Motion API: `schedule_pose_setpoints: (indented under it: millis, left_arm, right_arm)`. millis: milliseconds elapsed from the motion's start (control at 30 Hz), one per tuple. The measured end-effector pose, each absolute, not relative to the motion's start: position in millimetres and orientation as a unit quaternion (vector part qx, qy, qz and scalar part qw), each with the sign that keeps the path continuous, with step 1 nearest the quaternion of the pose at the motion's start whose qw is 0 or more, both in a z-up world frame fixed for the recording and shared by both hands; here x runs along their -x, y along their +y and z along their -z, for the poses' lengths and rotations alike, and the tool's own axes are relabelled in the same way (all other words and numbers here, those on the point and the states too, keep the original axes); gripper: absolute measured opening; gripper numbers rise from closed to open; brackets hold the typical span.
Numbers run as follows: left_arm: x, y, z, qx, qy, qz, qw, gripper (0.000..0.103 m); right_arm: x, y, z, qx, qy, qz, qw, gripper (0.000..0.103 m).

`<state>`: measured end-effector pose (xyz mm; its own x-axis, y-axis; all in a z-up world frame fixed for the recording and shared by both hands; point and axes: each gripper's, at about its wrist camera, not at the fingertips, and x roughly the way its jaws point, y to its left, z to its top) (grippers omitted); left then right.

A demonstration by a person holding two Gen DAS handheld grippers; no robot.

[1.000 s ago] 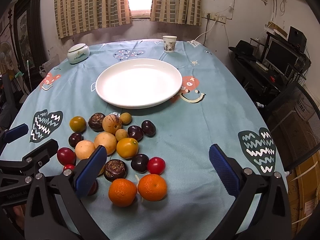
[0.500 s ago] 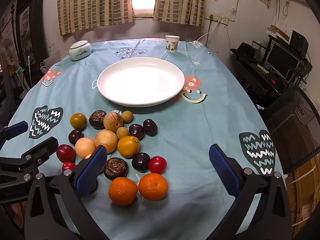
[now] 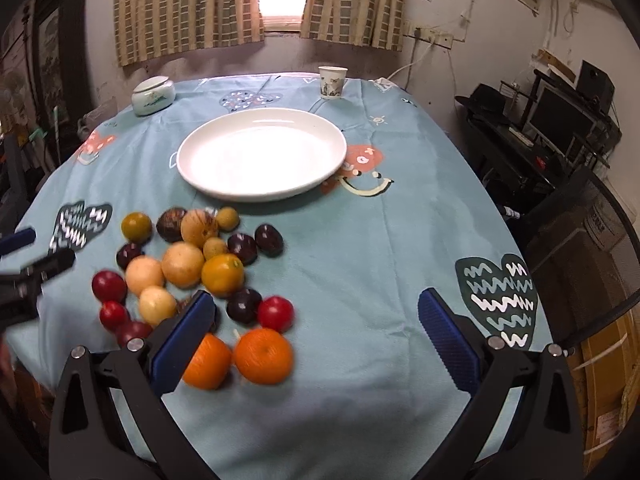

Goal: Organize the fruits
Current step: 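Grasp a red cherry tomato with the left tool while the right tool grasps a tangerine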

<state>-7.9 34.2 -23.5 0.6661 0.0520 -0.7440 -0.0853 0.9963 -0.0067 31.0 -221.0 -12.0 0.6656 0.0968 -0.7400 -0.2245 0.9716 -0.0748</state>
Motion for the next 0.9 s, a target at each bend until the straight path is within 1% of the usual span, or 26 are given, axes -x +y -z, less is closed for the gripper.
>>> schedule_pose_setpoints:
  millis: [100, 133, 167, 200, 233, 267, 333, 400, 433, 467, 500, 600, 667, 700, 733, 800, 900]
  left_arm:
    - [16, 46, 39, 0.017, 0.425, -0.041, 0.904, 0.101]
    - [20, 48, 46, 0.018, 0.434, -0.038, 0.9, 0.101]
    - [23, 48, 51, 0.018, 0.44, -0.036, 0.897, 0.101]
    - [25, 47, 58, 0.014, 0.448, -0.034, 0.893, 0.101]
    - [27, 46, 63, 0.01, 0.453, -0.034, 0.891, 0.101]
    - [28, 45, 67, 0.009, 0.459, -0.031, 0.888, 0.101]
    - [30, 43, 74, 0.009, 0.465, -0.025, 0.885, 0.101]
    - [30, 40, 75, 0.01, 0.467, -0.023, 0.884, 0.101]
    - [30, 38, 75, 0.01, 0.468, -0.021, 0.884, 0.101]
    - [30, 37, 76, 0.009, 0.469, -0.019, 0.883, 0.101]
    - [30, 34, 77, 0.006, 0.47, -0.018, 0.883, 0.101]
    - [27, 28, 81, -0.001, 0.476, -0.011, 0.879, 0.101]
    - [23, 24, 86, 0.001, 0.478, -0.008, 0.878, 0.099]
    - [21, 23, 90, 0.003, 0.482, -0.006, 0.876, 0.093]
    - [18, 21, 94, 0.007, 0.489, 0.0, 0.872, 0.085]
    - [13, 16, 102, 0.011, 0.5, 0.009, 0.866, 0.077]
    - [6, 8, 103, 0.008, 0.489, 0.008, 0.872, 0.077]
  right_arm:
    - [-17, -231, 30, 0.087, 0.416, -0.114, 0.898, 0.102]
    - [-13, -233, 38, 0.085, 0.423, -0.121, 0.894, 0.1]
    - [-11, -234, 44, 0.085, 0.429, -0.124, 0.891, 0.093]
    - [-11, -233, 52, 0.082, 0.439, -0.129, 0.886, 0.088]
    - [-12, -231, 58, 0.08, 0.447, -0.134, 0.881, 0.079]
    - [-15, -229, 65, 0.078, 0.455, -0.139, 0.876, 0.073]
    - [-21, -221, 74, 0.077, 0.459, -0.154, 0.872, 0.069]
    - [-30, -212, 82, 0.06, 0.465, -0.193, 0.862, 0.069]
    - [-33, -209, 85, 0.056, 0.464, -0.2, 0.861, 0.061]
    - [-35, -206, 86, 0.043, 0.459, -0.22, 0.86, 0.044]
    - [-37, -206, 85, 0.03, 0.462, -0.231, 0.855, 0.044]
    - [-26, -201, 76, 0.051, 0.455, -0.219, 0.862, 0.043]
    - [-18, -203, 68, 0.048, 0.448, -0.215, 0.866, 0.043]
    - [-15, -206, 64, 0.047, 0.444, -0.21, 0.87, 0.043]
    - [-12, -210, 61, 0.046, 0.441, -0.204, 0.873, 0.043]
    - [-12, -219, 58, 0.038, 0.439, -0.193, 0.877, 0.044]
    - [-17, -234, 60, 0.021, 0.444, -0.183, 0.877, 0.044]
